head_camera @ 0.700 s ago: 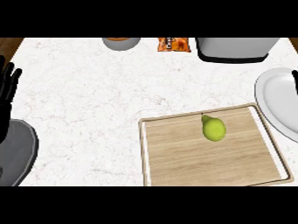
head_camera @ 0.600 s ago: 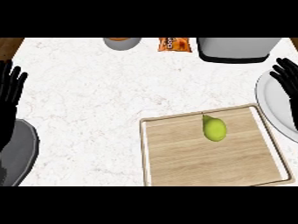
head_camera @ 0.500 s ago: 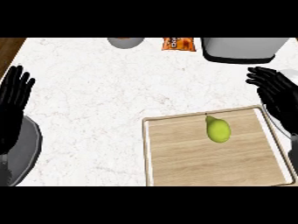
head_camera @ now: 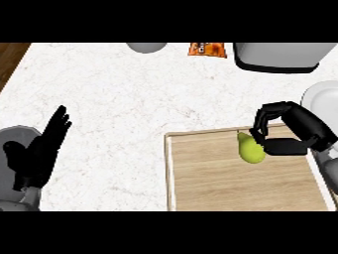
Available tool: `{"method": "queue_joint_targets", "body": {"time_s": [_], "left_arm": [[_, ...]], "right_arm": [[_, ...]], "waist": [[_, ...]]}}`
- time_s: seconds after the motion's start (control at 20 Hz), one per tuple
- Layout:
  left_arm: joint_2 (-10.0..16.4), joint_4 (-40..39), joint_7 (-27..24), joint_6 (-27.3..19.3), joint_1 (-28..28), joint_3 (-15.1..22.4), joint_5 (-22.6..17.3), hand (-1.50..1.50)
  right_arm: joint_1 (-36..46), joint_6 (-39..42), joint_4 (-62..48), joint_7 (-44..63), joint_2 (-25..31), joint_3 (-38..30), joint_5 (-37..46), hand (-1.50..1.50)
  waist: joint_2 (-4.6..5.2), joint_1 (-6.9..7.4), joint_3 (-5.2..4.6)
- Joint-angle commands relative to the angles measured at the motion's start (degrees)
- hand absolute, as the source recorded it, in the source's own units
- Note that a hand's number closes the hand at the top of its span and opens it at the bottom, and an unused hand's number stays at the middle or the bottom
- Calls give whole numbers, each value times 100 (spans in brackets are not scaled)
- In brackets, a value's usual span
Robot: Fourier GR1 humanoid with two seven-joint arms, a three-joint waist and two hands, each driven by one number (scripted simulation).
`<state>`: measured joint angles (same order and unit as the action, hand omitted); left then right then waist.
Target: Pick the pear from the tray and place it in the plate
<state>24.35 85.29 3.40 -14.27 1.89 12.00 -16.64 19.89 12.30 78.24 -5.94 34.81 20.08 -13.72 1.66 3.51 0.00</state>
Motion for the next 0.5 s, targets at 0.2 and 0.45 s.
{"method": "queue_joint_targets", "body": {"time_s": [0.2, 0.45], "left_arm": [[-482, -395, 453, -554, 228, 402, 436, 0], [-579, -409, 577, -645, 352, 461, 567, 0]], "right_arm": [[-132, 2473, -1477, -690, -439, -219, -1707, -150], [995, 3082, -1996, -1285, 40, 230, -85, -150]], "waist": [[-70, -229, 22], [-89, -123, 16]]}}
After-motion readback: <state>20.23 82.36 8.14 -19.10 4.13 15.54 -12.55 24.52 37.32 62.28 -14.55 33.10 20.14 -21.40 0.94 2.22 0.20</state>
